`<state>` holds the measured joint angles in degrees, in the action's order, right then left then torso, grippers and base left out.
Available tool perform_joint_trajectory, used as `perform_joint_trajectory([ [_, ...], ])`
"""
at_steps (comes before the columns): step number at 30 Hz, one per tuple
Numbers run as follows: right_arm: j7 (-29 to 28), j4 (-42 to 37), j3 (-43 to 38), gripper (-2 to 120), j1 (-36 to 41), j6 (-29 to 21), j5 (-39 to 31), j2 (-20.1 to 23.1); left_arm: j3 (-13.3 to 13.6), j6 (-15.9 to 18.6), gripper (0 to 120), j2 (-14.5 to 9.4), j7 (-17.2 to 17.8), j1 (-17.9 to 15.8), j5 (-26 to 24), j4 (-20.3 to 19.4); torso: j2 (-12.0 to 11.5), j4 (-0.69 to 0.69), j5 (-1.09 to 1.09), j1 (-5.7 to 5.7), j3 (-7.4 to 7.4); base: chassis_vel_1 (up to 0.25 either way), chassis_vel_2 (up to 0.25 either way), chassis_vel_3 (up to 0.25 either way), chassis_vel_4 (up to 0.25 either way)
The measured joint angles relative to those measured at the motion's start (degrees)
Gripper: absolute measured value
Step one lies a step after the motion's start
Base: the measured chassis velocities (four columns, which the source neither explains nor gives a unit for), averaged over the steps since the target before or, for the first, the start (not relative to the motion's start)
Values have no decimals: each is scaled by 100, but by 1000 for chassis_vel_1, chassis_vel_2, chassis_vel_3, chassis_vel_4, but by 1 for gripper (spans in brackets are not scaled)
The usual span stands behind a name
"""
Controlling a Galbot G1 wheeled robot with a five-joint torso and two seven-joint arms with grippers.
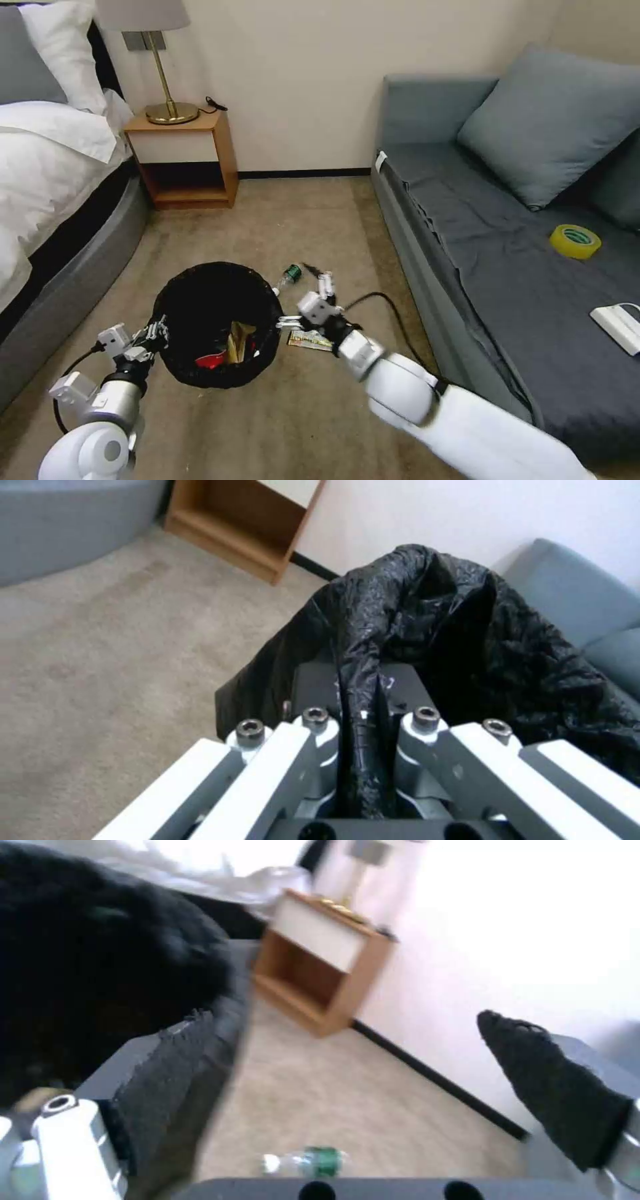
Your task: Pick up the trash bin, then pick up the garbage on the floor and place it into the trash bin.
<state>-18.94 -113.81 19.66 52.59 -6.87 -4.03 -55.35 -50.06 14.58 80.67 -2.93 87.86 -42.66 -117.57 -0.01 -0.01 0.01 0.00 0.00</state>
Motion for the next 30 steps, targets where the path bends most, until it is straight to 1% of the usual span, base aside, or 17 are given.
perform_joint_trajectory([
  [1,-168,-104,-275,100,360,9,136,-69,-27,-18,6,7,0,-3,64,-24,0,1,-1,0,0,0,0,0,0],
  [2,-168,-104,-275,100,360,9,136,-69,-27,-18,6,7,0,-3,64,-24,0,1,-1,0,0,0,0,0,0],
  [5,-373,-262,-765,100,1090,10,391,-294,-43,-73,6,32,3,7,242,-69,0,0,-1,0,0,0,0,0,0],
  [6,-396,-341,-1021,100,1513,13,556,-449,-53,-94,6,59,3,21,298,-92,0,0,-1,0,0,0,0,0,0],
  [7,-396,-341,-1021,100,1513,13,556,-449,-53,-94,6,59,3,21,298,-92,0,0,-1,0,0,0,0,0,0],
  [10,-398,-519,-1538,100,2380,92,811,-767,-95,-152,6,79,-1,45,361,-120,0,0,-1,0,0,0,0,0,0],
  [11,-398,-519,-1538,100,2380,92,811,-767,-95,-152,6,79,-1,45,361,-120,0,0,-1,0,0,0,0,0,0],
  [14,-374,-716,-1902,100,3053,138,963,-1063,-142,-174,6,54,-6,47,376,-120,0,0,-2,0,-1,0,0,0,0],
  [15,-374,-716,-1902,100,3053,138,963,-1063,-142,-174,6,54,-6,47,376,-120,0,0,-2,0,-1,0,0,0,0],
  [19,-292,-806,-2087,100,3477,205,1292,-1266,-180,-174,6,22,10,31,375,-94,0,1,-2,0,0,0,0,0,0],
  [25,-278,-877,-2140,100,3670,217,1297,-1315,-182,-163,6,1,49,27,378,-101,0,1,-2,0,0,0,0,0,0],
  [28,-279,-922,-2151,100,3740,221,1157,-1320,-194,-141,6,-22,88,22,363,-120,1,1,-2,0,0,0,0,0,0],
  [30,-323,-993,-2124,100,3852,193,814,-1320,-245,-124,6,-58,125,20,329,-130,1,1,-1,0,0,0,0,0,0],
])
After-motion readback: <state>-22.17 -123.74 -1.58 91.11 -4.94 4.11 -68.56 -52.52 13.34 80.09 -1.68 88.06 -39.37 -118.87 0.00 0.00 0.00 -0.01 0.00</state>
